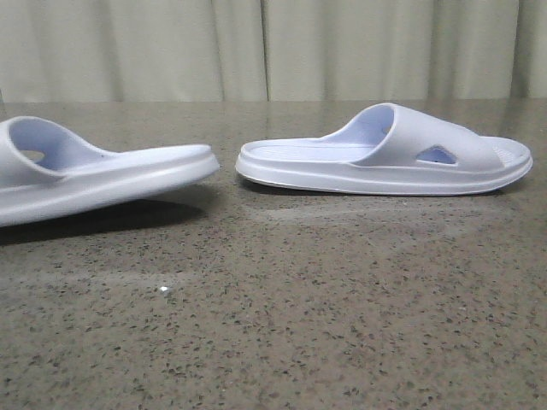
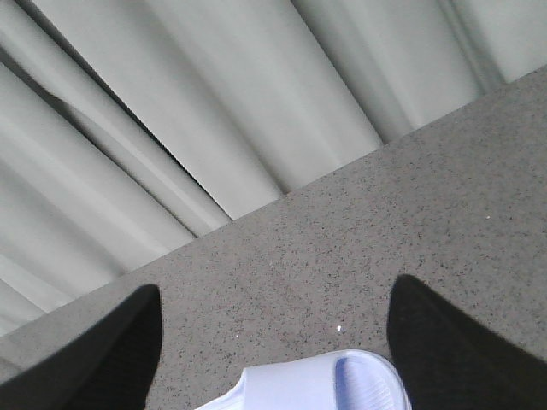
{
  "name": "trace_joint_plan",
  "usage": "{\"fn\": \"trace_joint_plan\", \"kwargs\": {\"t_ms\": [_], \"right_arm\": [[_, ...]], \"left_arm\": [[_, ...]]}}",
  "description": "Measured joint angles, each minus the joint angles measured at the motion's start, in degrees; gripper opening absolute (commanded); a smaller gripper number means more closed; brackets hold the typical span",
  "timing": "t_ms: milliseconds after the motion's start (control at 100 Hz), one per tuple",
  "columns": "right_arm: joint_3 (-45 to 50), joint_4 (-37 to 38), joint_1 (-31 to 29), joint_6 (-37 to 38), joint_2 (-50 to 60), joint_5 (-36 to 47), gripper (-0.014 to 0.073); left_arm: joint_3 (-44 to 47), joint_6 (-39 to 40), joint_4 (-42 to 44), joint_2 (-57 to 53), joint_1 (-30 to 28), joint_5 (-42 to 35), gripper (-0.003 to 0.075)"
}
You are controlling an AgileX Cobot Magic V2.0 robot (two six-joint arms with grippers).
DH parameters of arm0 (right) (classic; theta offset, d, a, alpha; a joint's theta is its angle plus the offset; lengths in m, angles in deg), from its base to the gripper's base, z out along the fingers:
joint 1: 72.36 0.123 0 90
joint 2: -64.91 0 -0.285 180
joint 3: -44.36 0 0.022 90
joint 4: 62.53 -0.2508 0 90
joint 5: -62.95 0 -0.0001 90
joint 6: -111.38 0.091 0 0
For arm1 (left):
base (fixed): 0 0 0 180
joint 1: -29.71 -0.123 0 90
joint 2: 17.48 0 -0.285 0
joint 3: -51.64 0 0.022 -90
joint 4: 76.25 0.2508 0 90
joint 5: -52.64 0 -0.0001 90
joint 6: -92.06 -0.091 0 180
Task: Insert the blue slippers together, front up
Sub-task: 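Lift the slipper off the table with the left gripper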
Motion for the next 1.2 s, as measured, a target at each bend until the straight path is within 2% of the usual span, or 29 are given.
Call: {"fn": "trace_joint_plan", "kwargs": {"t_ms": [380, 690, 990, 1200], "right_arm": [[0.00, 0.00, 0.00, 0.00, 0.00, 0.00, 0.0477], [0.00, -1.48, 0.00, 0.00, -0.69, 0.00, 0.0477], [0.00, -7.60, 0.00, 0.00, -6.90, 0.36, 0.0477], [0.00, -14.22, 0.00, 0.00, -13.64, 1.35, 0.0477]], "left_arm": [[-0.10, -6.40, -0.66, -0.28, 0.00, -0.48, 0.0016], [-0.10, -11.41, -5.29, -6.99, 0.00, 0.62, 0.0016], [-0.10, -14.91, -12.73, -11.53, 0.00, 4.10, 0.0016], [-0.10, -16.65, -14.20, -12.19, 0.00, 4.38, 0.0016]]}}
